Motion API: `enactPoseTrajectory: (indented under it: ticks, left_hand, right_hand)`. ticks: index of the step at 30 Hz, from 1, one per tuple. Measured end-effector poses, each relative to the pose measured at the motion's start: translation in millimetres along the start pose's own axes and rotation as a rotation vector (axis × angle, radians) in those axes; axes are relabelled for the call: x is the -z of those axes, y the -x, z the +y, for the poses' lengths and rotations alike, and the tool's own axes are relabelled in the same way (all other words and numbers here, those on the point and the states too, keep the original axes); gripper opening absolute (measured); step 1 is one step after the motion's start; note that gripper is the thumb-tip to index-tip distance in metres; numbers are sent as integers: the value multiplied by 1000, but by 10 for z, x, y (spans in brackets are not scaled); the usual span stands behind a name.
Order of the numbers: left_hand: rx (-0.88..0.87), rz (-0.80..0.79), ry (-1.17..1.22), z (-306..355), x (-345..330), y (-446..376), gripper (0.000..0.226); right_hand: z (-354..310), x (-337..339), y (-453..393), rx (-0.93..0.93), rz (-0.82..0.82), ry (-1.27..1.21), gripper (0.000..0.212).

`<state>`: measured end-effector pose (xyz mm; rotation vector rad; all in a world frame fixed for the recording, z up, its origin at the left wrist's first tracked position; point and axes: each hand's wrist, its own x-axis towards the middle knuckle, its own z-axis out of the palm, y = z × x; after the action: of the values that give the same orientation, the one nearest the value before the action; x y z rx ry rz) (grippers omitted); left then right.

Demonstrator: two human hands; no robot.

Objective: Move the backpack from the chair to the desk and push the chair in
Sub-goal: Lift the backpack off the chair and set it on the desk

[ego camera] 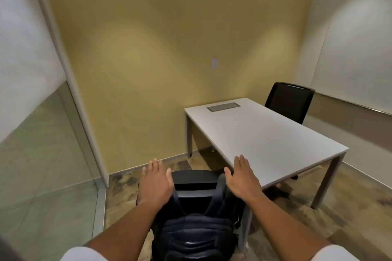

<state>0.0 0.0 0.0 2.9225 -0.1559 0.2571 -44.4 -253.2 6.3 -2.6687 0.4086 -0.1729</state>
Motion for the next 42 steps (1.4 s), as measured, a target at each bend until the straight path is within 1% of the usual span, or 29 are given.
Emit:
enactPoseTrajectory:
  ticks: [2, 4, 6, 10, 15, 19, 21, 24, 27, 29, 31, 36, 38, 40, 42]
  left_hand:
    - [51, -49, 10, -4, -24, 42, 55]
    - [67, -84, 8, -30, -78, 80, 47]
    - [88, -111, -19, -32, -89, 94, 48]
    - [202, -135, 9, -63, -134, 51, 60]
    - [333, -166, 58, -114, -234, 22, 79]
    - [421, -242, 98, -143, -326, -23, 105]
    - [439, -265, 115, -126, -348, -34, 114]
    - [483, -284, 177, -91, -346, -58, 118]
    - [548, -317, 286, -82, -354, -140, 116]
    - [599, -336, 348, -89, -359, -178, 114]
    - [638, -318, 404, -97, -376, -175, 111]
    - [723, -200, 566, -125, -465, -116, 105]
    - [755, -143, 609, -124, -463, -116, 101]
    - [784, -96, 647, -119, -455, -113, 99]
    - [817, -68, 684, -120, -441, -95, 96]
  right_hand:
    - [37, -44, 22, -22, -11, 48, 64]
    - [86, -93, 58, -47, -44, 74, 54]
    - [87, -137, 82, -74, -66, 78, 52]
    - [75, -251, 74, -174, -79, -22, 63]
    - [68, -392, 35, -315, -90, -120, 71]
    - [37, -427, -34, -379, -98, -152, 89]
    - [-3, -442, -57, -402, -101, -124, 99]
    - [-83, -478, -78, -445, -84, -87, 109]
    - [-137, -501, -112, -493, -76, -81, 109]
    - [-167, -500, -136, -559, -84, -125, 111]
    - [-189, -493, -154, -610, -87, -181, 115]
    - [-141, -474, -242, -694, -49, -270, 114]
    - [-61, -531, -304, -735, -8, -366, 108]
    - [45, -630, -355, -772, 57, -516, 99]
    - [-68, -519, -223, -804, 147, -649, 96]
